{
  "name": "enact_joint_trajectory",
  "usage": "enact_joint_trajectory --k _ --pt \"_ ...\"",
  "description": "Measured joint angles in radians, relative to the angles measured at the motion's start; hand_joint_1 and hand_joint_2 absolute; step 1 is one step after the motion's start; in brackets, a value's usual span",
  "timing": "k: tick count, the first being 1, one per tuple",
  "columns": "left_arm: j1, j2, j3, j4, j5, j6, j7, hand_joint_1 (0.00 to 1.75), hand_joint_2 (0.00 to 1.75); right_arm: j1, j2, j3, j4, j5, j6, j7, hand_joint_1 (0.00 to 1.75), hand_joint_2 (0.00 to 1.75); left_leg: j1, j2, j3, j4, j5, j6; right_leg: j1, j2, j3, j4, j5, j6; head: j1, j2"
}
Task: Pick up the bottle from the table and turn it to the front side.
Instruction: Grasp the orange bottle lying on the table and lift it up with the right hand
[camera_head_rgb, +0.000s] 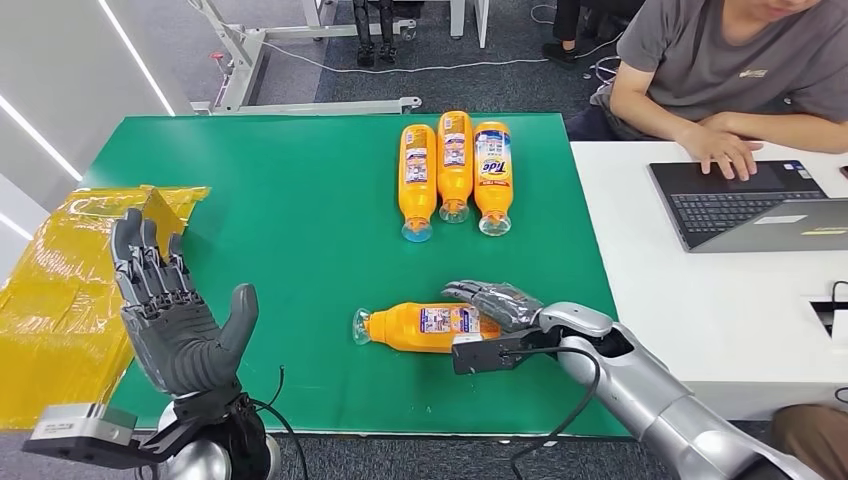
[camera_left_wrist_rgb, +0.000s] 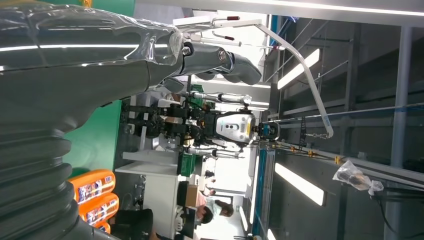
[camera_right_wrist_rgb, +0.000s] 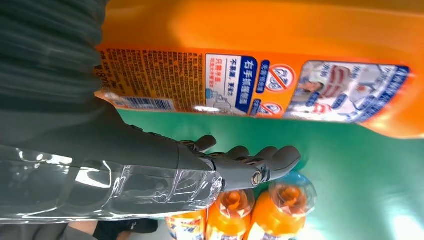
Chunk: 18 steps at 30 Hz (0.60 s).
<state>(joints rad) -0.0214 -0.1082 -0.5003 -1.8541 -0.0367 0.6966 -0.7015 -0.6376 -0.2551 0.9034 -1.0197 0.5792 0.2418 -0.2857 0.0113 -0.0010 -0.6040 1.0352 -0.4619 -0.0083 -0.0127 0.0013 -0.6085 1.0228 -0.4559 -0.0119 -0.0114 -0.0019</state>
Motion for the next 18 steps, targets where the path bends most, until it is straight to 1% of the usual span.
enact_joint_trajectory --k 6,12,13,16,17,18 --pt "0.0 0.004 -0.004 0.0 0.001 0.0 0.0 0.0 1.75 -0.033 0.003 0.03 0.076 0.007 0.011 -0.014 0.0 1.75 0.0 0.0 0.0 0.0 0.0 0.0 0.0 0.0 0.0 0.0 0.0 0.0 0.0 0.0" --pt "0.0 0.006 -0.004 0.0 -0.007 0.0 0.0 0.0 1.75 -0.067 0.016 0.051 0.141 0.006 0.014 -0.036 0.0 1.75 0.0 0.0 0.0 0.0 0.0 0.0 0.0 0.0 0.001 0.0 0.0 0.0 0.0 0.0" --pt "0.0 0.006 -0.004 0.0 -0.007 0.0 0.0 0.0 1.75 -0.071 0.019 0.054 0.15 0.005 0.014 -0.044 0.27 1.75 0.0 0.0 0.001 0.0 0.0 0.0 0.0 0.0 0.001 0.0 0.0 0.0 0.0 0.0" --pt "0.0 0.006 -0.004 0.0 -0.008 0.0 0.0 0.0 1.75 -0.084 0.025 0.063 0.177 0.002 0.017 -0.079 1.58 1.75 0.0 0.0 0.001 0.0 0.0 0.0 0.0 0.0 0.001 0.0 0.0 0.0 0.0 0.0" --pt "0.0 0.006 -0.004 0.0 -0.009 0.0 0.0 0.0 1.75 -0.088 0.027 0.067 0.186 0.002 0.015 -0.09 1.75 1.75 0.0 0.0 0.001 0.0 0.0 0.0 0.0 0.0 0.002 0.0 0.0 0.0 0.0 0.0" --pt "0.0 0.006 -0.004 0.0 -0.009 0.0 0.0 0.0 1.75 -0.092 0.028 0.071 0.194 0.002 0.01 -0.098 1.75 1.75 0.0 0.0 0.002 0.0 0.0 0.0 0.0 0.0 0.002 0.0 0.0 0.0 0.0 0.0"
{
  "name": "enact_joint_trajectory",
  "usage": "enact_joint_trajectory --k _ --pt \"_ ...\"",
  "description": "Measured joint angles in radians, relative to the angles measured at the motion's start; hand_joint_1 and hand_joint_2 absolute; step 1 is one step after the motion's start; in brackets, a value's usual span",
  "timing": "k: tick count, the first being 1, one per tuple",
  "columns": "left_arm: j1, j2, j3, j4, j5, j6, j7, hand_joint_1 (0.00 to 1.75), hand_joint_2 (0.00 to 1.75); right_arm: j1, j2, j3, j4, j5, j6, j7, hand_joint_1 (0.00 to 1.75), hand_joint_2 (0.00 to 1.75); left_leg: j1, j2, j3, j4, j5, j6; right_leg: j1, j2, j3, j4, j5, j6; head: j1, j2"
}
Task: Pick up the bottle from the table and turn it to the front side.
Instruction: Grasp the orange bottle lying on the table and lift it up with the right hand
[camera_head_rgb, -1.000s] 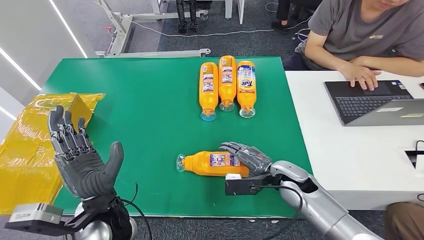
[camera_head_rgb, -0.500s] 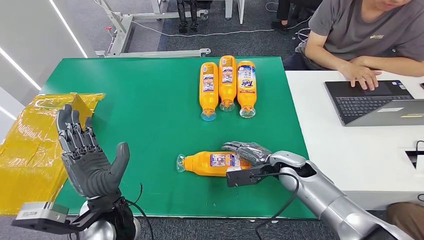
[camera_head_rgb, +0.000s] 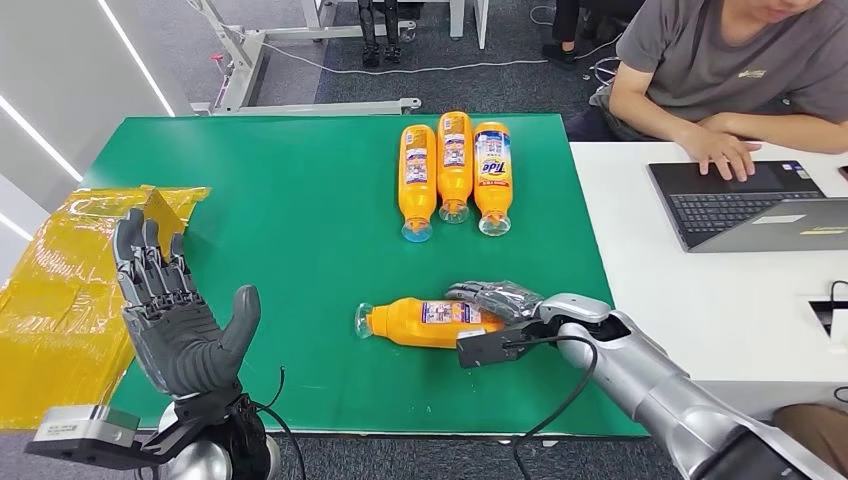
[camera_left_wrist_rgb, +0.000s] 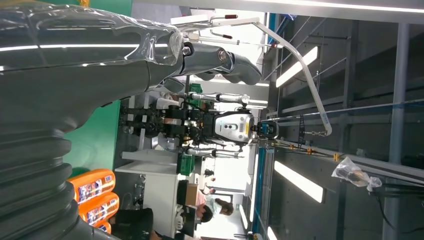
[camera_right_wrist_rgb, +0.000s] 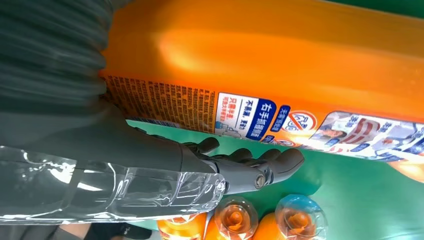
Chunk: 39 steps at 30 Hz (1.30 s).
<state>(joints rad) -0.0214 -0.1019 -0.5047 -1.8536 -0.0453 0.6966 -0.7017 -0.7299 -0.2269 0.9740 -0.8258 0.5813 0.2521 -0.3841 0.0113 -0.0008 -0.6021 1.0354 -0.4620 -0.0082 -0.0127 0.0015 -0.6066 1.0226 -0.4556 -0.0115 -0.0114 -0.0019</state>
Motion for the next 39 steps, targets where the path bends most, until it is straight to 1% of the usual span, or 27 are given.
enact_joint_trajectory --k 6,12,15,17,19,20,23,25,27,28,31,32,34,39 --pt "0.0 0.0 0.0 0.0 0.001 0.0 0.0 0.0 1.75 -0.006 0.004 0.008 0.036 -0.016 -0.062 -0.029 1.75 1.75 0.0 0.0 0.002 0.0 0.0 0.0 0.0 0.0 0.002 0.0 0.0 0.0 0.0 0.0" --pt "0.0 0.001 0.0 0.0 0.0 0.0 0.0 0.0 1.75 0.034 0.008 0.002 0.028 -0.059 -0.204 -0.042 1.75 1.75 0.0 0.0 0.002 0.0 0.0 0.0 0.0 0.0 0.003 0.0 0.0 0.0 0.0 0.0" --pt "0.001 0.002 0.0 0.0 0.009 -0.011 0.0 0.0 1.75 0.05 0.009 -0.005 0.017 -0.069 -0.23 -0.051 1.75 1.75 0.0 0.001 0.002 0.0 0.0 0.0 0.0 0.001 0.002 0.0 0.0 0.0 0.0 0.0" --pt "0.003 0.001 0.003 0.0 0.035 -0.053 0.0 0.0 1.75 0.067 0.01 -0.013 0.002 -0.077 -0.248 -0.065 1.75 1.75 0.0 0.0 0.002 0.0 0.0 0.0 0.0 0.0 0.002 0.0 0.0 0.0 0.0 0.0" --pt "0.008 -0.001 0.01 0.0 0.056 -0.108 0.0 0.0 1.75 0.103 0.015 -0.031 -0.026 -0.108 -0.308 -0.098 1.75 1.75 0.0 -0.001 0.002 0.0 0.0 0.0 0.0 0.0 0.002 0.0 0.0 0.0 0.0 0.0" --pt "0.01 -0.002 0.014 0.0 0.061 -0.131 0.0 0.0 1.75 0.13 0.021 -0.05 -0.05 -0.134 -0.37 -0.123 1.75 1.75 0.0 -0.001 0.002 0.0 0.0 0.0 0.0 -0.001 0.002 0.0 0.0 0.0 0.0 0.0" --pt "0.016 -0.007 0.03 0.004 0.087 -0.194 0.0 0.0 1.75 0.237 0.059 -0.136 -0.156 -0.251 -0.594 -0.21 1.75 1.75 0.0 -0.001 0.001 -0.001 -0.001 0.0 0.0 -0.001 0.002 0.0 -0.001 0.001 0.0 0.0" --pt "0.016 -0.013 0.041 0.011 0.106 -0.232 0.0 0.0 1.75 0.303 0.089 -0.184 -0.228 -0.317 -0.673 -0.246 1.75 1.75 0.0 -0.001 0.001 -0.001 -0.001 0.0 0.0 -0.001 0.002 0.0 -0.002 0.0 0.0 0.0" --pt "0.016 -0.019 0.051 0.021 0.12 -0.261 0.0 0.0 1.75 0.356 0.113 -0.215 -0.286 -0.345 -0.702 -0.26 1.75 1.75 0.0 -0.001 0.001 -0.001 -0.001 -0.001 0.0 -0.001 0.002 0.0 -0.003 0.0 0.0 0.0" --pt "0.017 -0.024 0.059 0.026 0.134 -0.29 0.0 0.0 1.75 0.378 0.122 -0.226 -0.31 -0.36 -0.711 -0.268 1.75 1.75 0.0 -0.001 0.001 -0.001 -0.001 -0.001 0.0 -0.001 0.002 0.0 -0.003 0.0 0.0 0.0" --pt "0.026 -0.047 0.094 0.042 0.186 -0.434 0.0 0.0 1.75 0.432 0.146 -0.253 -0.371 -0.43 -0.754 -0.3 1.75 1.75 0.0 -0.001 0.001 -0.001 -0.001 -0.001 0.0 -0.001 0.002 0.0 -0.003 0.0 0.0 0.0" --pt "0.03 -0.054 0.105 0.047 0.195 -0.468 0.0 0.0 1.75 0.445 0.153 -0.26 -0.388 -0.446 -0.767 -0.305 1.75 1.75 0.0 0.0 0.001 -0.001 -0.001 -0.001 0.0 0.0 0.002 0.0 -0.003 0.0 0.0 0.0" --pt "0.035 -0.067 0.124 0.057 0.203 -0.498 0.0 0.0 1.75 0.465 0.165 -0.268 -0.414 -0.456 -0.777 -0.311 1.75 1.75 0.0 0.0 0.002 -0.001 -0.002 0.0 0.0 0.0 0.002 0.0 -0.003 0.001 0.0 0.0" --pt "0.037 -0.082 0.15 0.084 0.201 -0.519 0.0 0.0 1.75 0.488 0.181 -0.273 -0.449 -0.463 -0.787 -0.313 1.75 1.75 0.0 -0.001 0.001 -0.001 -0.002 0.0 0.0 -0.001 0.002 0.0 -0.003 0.001 0.0 0.0"
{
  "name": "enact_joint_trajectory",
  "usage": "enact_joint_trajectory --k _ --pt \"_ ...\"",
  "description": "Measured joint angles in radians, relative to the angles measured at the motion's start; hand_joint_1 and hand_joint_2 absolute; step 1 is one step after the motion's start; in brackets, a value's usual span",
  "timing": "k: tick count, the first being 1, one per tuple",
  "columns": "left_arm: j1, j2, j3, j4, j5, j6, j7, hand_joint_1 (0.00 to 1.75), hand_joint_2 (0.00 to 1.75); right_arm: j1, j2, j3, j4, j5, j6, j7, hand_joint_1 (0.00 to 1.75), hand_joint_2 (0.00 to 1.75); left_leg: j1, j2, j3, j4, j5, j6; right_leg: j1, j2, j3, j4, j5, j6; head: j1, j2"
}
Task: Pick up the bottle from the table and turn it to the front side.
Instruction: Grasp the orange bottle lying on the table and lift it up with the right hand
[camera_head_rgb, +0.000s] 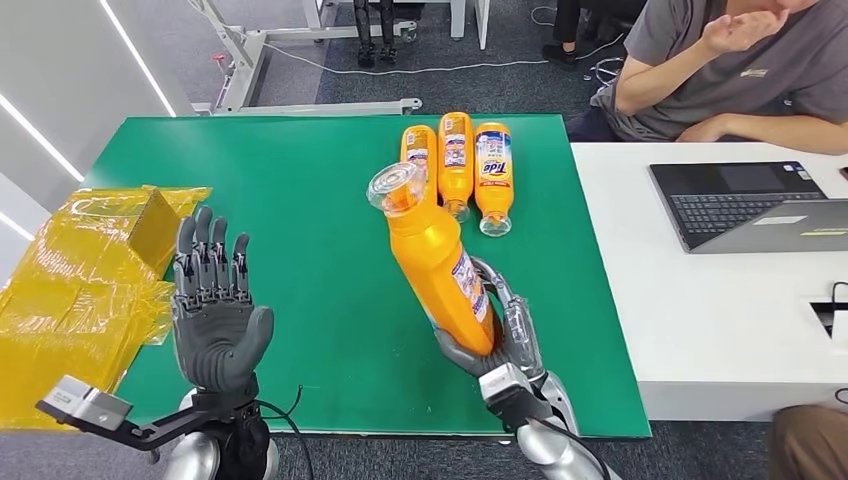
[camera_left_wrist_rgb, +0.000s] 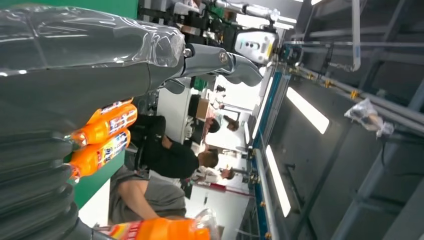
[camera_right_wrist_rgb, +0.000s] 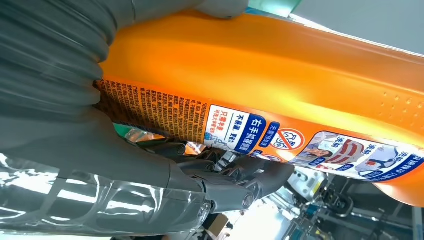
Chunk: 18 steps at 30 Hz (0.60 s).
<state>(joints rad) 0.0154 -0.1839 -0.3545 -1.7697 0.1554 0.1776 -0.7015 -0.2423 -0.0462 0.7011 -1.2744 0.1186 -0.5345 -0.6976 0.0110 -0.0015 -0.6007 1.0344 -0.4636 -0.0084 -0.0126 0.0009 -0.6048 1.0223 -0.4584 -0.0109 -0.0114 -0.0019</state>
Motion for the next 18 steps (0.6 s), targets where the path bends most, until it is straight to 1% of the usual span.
enact_joint_trajectory --k 2,5,10,13,18 --pt "0.0 -0.002 0.002 0.023 -0.023 0.017 0.0 0.0 1.75 0.002 0.006 0.001 -0.005 0.006 -0.006 0.0 1.75 1.75 0.0 0.0 0.0 0.0 0.0 0.0 0.0 0.0 0.0 0.0 0.0 0.0 0.0 0.0" --pt "-0.002 0.01 -0.01 0.065 -0.064 0.08 0.0 0.0 1.75 0.003 0.017 0.002 -0.005 0.019 -0.004 0.0 1.75 1.75 0.0 0.0 0.0 0.0 0.0 0.0 0.0 0.0 0.0 0.0 0.0 0.0 0.0 0.0" --pt "-0.015 0.03 -0.047 0.126 -0.068 0.092 0.0 0.0 1.75 0.002 0.031 0.006 0.001 0.025 0.017 0.0 1.75 1.75 0.0 0.0 0.0 0.0 0.0 0.0 0.0 0.0 0.0 0.0 0.0 0.0 0.0 0.0" --pt "-0.039 0.04 -0.072 0.166 -0.055 0.088 0.0 0.0 1.75 -0.006 0.033 0.017 0.003 0.049 0.053 0.005 1.75 1.75 0.0 0.0 0.0 0.0 0.0 0.0 0.0 0.0 0.0 0.0 0.0 0.0 0.0 0.0" --pt "-0.067 0.051 -0.093 0.21 -0.038 0.081 0.0 0.0 1.75 -0.052 0.033 0.064 0.03 0.151 0.155 0.046 1.75 1.75 0.0 0.0 0.0 0.0 0.0 0.0 0.0 0.0 0.0 0.0 0.0 0.0 0.0 0.0"
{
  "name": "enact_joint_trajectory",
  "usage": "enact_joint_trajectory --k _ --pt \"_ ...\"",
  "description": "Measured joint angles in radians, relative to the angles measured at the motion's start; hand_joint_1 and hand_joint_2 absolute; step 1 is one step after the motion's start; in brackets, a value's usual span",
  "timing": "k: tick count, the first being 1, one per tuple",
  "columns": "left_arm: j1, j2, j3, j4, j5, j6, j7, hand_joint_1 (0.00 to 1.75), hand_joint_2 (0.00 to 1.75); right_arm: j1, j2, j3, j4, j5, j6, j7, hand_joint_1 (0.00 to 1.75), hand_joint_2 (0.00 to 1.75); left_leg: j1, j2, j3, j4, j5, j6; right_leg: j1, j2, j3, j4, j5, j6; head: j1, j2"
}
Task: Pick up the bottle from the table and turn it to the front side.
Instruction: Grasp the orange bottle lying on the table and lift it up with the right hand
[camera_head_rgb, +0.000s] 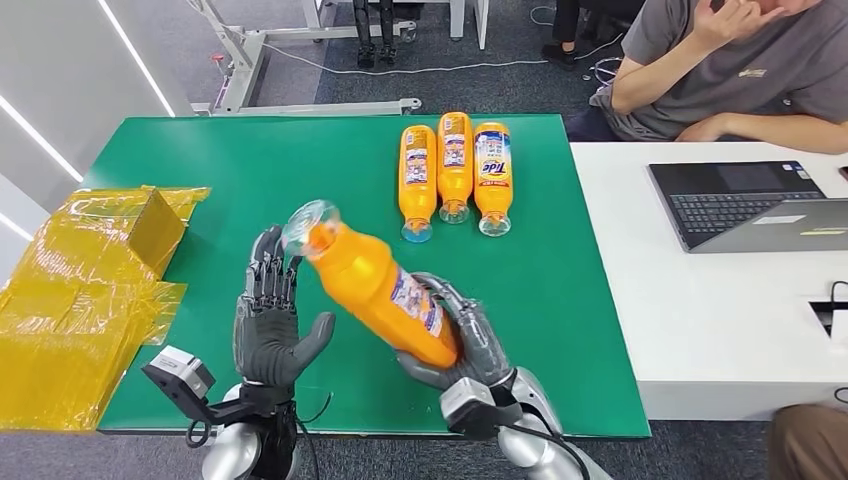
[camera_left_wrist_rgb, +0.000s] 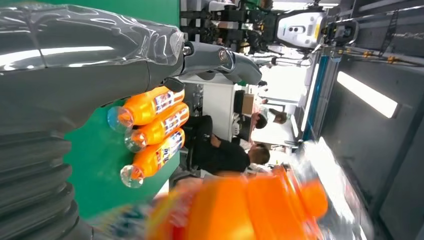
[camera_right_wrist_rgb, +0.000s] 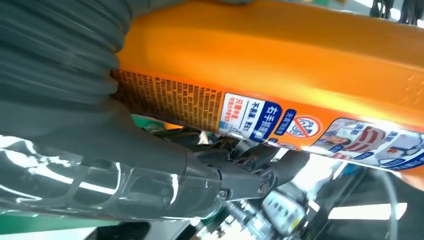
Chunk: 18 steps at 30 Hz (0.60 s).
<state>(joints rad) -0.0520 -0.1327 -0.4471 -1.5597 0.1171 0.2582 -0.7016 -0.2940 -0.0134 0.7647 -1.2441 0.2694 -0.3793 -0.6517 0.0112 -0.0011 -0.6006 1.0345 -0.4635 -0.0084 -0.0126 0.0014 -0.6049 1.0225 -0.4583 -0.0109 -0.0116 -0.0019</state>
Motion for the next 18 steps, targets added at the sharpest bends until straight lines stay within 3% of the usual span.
enact_joint_trajectory --k 9,18 --pt "-0.047 0.014 -0.019 0.049 0.004 -0.001 0.0 0.0 1.75 -0.091 0.0 0.053 0.102 0.059 0.112 0.032 1.75 1.75 0.0 0.0 0.0 0.0 0.0 0.0 0.0 0.0 0.0 0.0 0.0 0.0 0.0 0.0" --pt "-0.064 0.017 -0.022 0.086 0.007 0.002 0.0 0.0 1.75 -0.105 -0.003 0.076 0.14 0.084 0.141 0.048 1.75 1.75 0.0 0.0 0.0 0.0 0.0 0.0 0.0 0.0 0.0 0.0 0.0 0.0 0.0 0.0"
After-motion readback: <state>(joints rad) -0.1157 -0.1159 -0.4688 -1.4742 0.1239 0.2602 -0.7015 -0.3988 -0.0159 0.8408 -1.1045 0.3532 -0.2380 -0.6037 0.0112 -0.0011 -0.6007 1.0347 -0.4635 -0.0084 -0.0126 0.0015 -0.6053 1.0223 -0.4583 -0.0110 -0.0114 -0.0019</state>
